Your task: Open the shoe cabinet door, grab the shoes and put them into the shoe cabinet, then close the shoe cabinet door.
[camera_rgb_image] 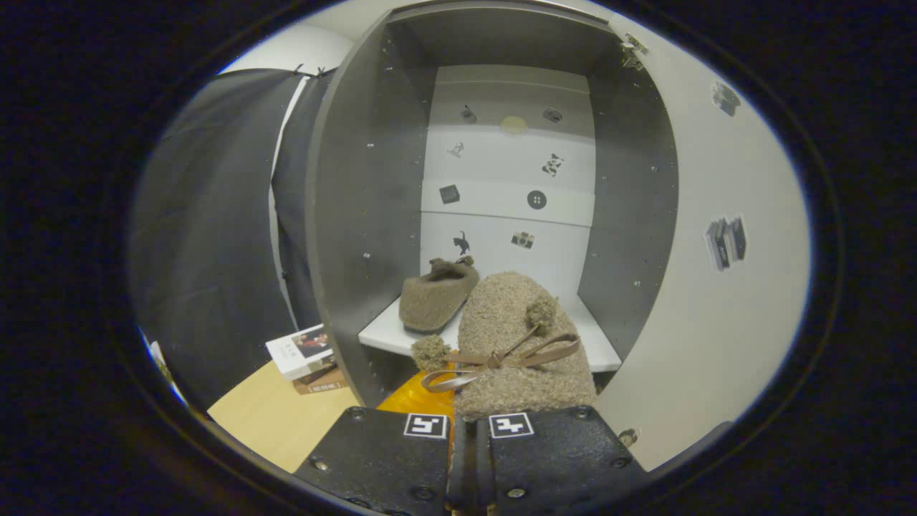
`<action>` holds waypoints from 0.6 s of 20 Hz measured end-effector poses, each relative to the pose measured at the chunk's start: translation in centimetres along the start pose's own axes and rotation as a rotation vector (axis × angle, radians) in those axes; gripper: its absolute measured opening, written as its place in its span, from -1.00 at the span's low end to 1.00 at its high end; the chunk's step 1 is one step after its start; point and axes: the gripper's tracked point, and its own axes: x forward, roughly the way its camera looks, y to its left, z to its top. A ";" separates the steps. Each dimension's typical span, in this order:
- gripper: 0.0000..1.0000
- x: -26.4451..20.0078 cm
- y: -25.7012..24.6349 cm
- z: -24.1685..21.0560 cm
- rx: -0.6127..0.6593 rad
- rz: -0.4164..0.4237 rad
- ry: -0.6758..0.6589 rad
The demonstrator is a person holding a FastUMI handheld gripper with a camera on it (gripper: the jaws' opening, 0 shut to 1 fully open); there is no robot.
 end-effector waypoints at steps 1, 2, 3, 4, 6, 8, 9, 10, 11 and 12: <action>-0.83 1.1 -0.2 0.9 0.002 -0.007 -0.006; -0.83 2.2 -0.5 1.8 -0.002 -0.016 -0.012; -0.83 3.2 -0.8 2.3 -0.014 -0.023 -0.008; -0.83 4.5 -1.0 2.8 -0.025 -0.034 0.000; -0.83 6.9 -1.5 3.8 -0.039 -0.051 0.009; -0.83 9.7 -1.9 4.7 -0.050 -0.069 0.016; -0.83 11.0 -2.1 4.8 -0.051 -0.072 0.029; -0.83 12.2 -2.2 4.9 -0.052 -0.073 0.041; -0.83 13.5 -2.4 4.8 -0.057 -0.072 0.054; -0.83 14.6 -2.6 4.9 -0.056 -0.076 0.063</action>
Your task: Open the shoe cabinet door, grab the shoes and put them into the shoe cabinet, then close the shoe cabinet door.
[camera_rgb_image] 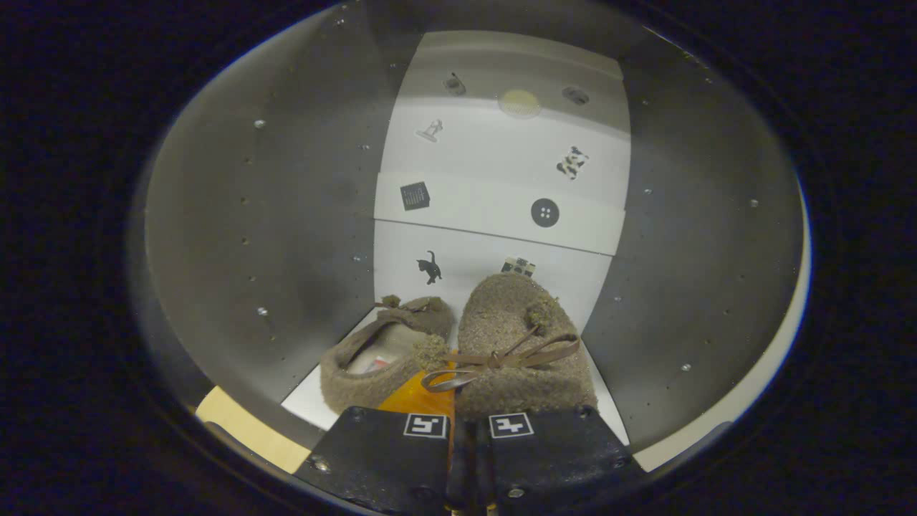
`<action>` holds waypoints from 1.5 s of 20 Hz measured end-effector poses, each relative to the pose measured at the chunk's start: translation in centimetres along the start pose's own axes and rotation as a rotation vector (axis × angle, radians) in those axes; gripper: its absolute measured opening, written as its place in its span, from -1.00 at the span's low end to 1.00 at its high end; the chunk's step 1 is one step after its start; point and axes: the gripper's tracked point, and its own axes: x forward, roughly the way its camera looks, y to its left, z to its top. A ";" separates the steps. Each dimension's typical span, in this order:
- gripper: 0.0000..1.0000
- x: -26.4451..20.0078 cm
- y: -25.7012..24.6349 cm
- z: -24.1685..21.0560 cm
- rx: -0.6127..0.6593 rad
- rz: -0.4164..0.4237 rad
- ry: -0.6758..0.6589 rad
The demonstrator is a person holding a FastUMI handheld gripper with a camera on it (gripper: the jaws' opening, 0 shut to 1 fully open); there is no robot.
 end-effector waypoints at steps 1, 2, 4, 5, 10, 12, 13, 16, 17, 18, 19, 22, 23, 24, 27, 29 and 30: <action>-0.83 1.1 -0.4 0.2 -0.003 -0.010 0.002; -0.83 2.2 -0.7 0.2 -0.005 -0.017 0.008; -0.83 3.8 -1.1 0.3 0.022 -0.009 0.029; -0.83 4.6 -1.3 0.3 0.038 -0.006 0.038; -0.83 6.5 -2.2 -0.8 0.110 -0.004 0.088; -0.83 7.0 -2.2 -1.7 0.116 0.003 0.128; -0.80 7.2 -2.0 -2.6 0.120 0.009 0.163; -0.74 7.6 -1.8 -3.6 0.179 0.018 0.190; -0.72 7.5 -2.0 -3.7 0.179 0.013 0.186; -0.70 7.5 -1.9 -3.9 0.184 0.014 0.196; -0.68 7.7 -1.9 -4.4 0.168 0.003 0.221; -0.41 7.1 -1.6 -4.0 0.108 0.016 0.209; -0.17 6.5 -1.7 -3.7 0.099 0.001 0.186; 0.07 5.9 -1.8 -3.2 0.087 -0.012 0.162; 0.48 3.9 -1.3 -2.9 0.051 -0.019 0.124; 0.61 2.0 -1.8 -2.2 0.027 -0.047 0.069; 0.61 0.8 -1.7 -1.9 0.036 -0.045 0.047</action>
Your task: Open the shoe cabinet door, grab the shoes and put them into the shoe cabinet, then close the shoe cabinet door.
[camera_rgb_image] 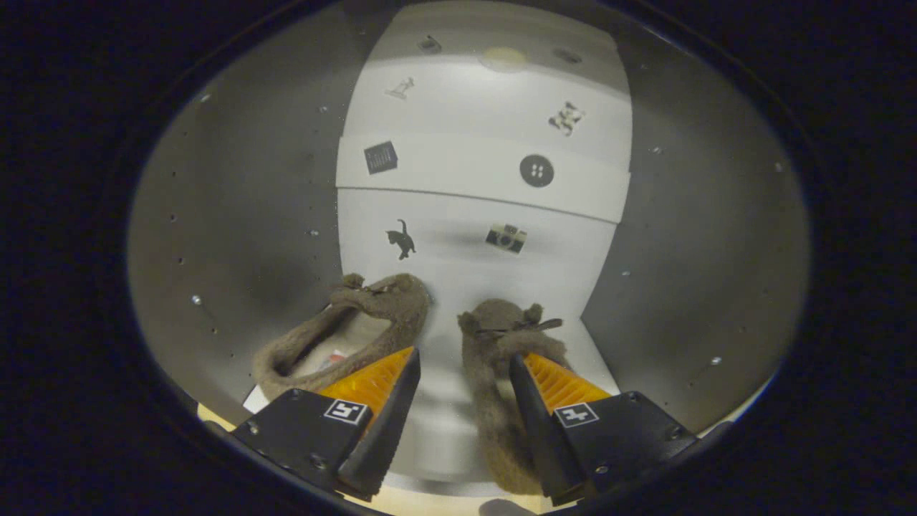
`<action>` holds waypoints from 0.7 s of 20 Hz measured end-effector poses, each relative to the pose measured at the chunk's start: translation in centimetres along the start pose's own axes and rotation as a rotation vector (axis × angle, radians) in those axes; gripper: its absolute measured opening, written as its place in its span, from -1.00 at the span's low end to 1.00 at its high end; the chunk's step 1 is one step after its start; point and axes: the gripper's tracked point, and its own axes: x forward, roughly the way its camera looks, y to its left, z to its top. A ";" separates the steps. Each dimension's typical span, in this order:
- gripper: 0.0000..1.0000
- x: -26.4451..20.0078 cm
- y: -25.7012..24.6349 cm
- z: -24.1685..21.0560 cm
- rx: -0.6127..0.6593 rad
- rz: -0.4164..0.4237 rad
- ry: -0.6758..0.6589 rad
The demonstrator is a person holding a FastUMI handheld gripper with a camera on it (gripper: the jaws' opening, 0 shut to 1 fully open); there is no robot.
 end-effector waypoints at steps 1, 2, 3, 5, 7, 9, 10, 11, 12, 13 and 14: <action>0.62 -1.2 0.0 0.1 0.007 0.001 -0.020; 0.64 -2.5 -0.1 0.4 0.008 0.002 -0.043; 0.66 -4.1 -0.1 0.6 0.001 0.005 -0.065; 0.66 -8.1 0.2 1.4 0.006 0.012 -0.141; 0.78 -12.8 0.9 1.8 -0.003 0.035 -0.211; 1.00 -17.8 2.4 1.7 0.012 0.096 -0.260; 1.00 -20.1 2.9 1.4 0.026 0.127 -0.275; 1.00 -22.4 3.1 1.1 0.028 0.148 -0.288; 1.00 -24.6 3.2 0.6 0.033 0.166 -0.299; 1.00 -27.0 3.4 0.0 0.042 0.188 -0.306; 1.00 -29.1 3.5 -0.7 0.042 0.205 -0.312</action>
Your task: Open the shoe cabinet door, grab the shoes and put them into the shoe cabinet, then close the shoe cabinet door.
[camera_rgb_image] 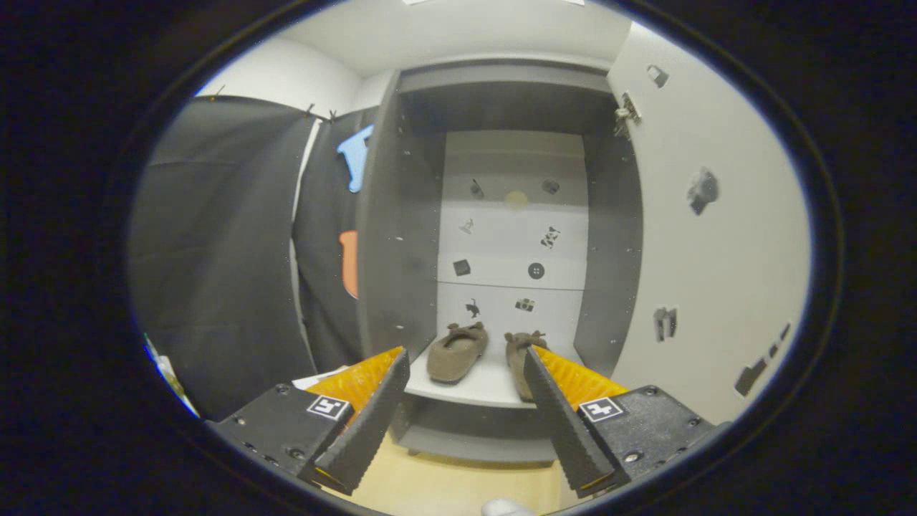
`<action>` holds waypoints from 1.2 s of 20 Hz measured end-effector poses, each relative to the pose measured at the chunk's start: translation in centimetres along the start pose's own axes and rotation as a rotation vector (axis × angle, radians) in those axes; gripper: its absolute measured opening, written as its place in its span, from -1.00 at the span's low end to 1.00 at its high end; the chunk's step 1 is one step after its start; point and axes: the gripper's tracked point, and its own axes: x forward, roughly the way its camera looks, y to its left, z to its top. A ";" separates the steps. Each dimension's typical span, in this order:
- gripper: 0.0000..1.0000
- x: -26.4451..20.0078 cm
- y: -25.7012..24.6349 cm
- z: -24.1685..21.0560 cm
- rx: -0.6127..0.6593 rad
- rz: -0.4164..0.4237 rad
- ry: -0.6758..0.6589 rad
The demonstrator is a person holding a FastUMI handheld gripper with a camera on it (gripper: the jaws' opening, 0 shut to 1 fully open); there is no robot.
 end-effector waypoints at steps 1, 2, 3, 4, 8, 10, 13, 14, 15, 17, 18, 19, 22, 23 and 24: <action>1.00 -2.1 0.3 -0.2 0.004 0.010 -0.001; 1.00 -4.1 0.6 -0.4 0.002 0.024 -0.001; 1.00 -6.1 0.7 -0.8 0.006 0.029 0.001; 1.00 -8.0 0.6 -1.0 0.008 0.034 0.004; 1.00 -14.8 -1.4 -1.5 0.014 0.005 0.005; 1.00 -18.0 -3.5 -1.5 0.011 -0.019 0.005; 1.00 -22.2 -6.4 -1.4 0.024 -0.040 0.004; 1.00 -23.5 -7.8 -1.3 0.023 -0.058 -0.001; 1.00 -24.7 -9.1 -1.0 0.025 -0.072 -0.008; 1.00 -26.9 -11.6 -0.5 0.041 -0.093 -0.018; 1.00 -27.7 -13.3 -0.4 0.047 -0.107 -0.021; 1.00 -28.4 -15.0 -0.1 0.050 -0.127 -0.022; 1.00 -29.6 -20.4 0.5 0.069 -0.163 -0.039; 1.00 -29.6 -22.0 0.3 0.080 -0.168 -0.032; 1.00 -29.3 -23.2 -0.2 0.090 -0.163 -0.030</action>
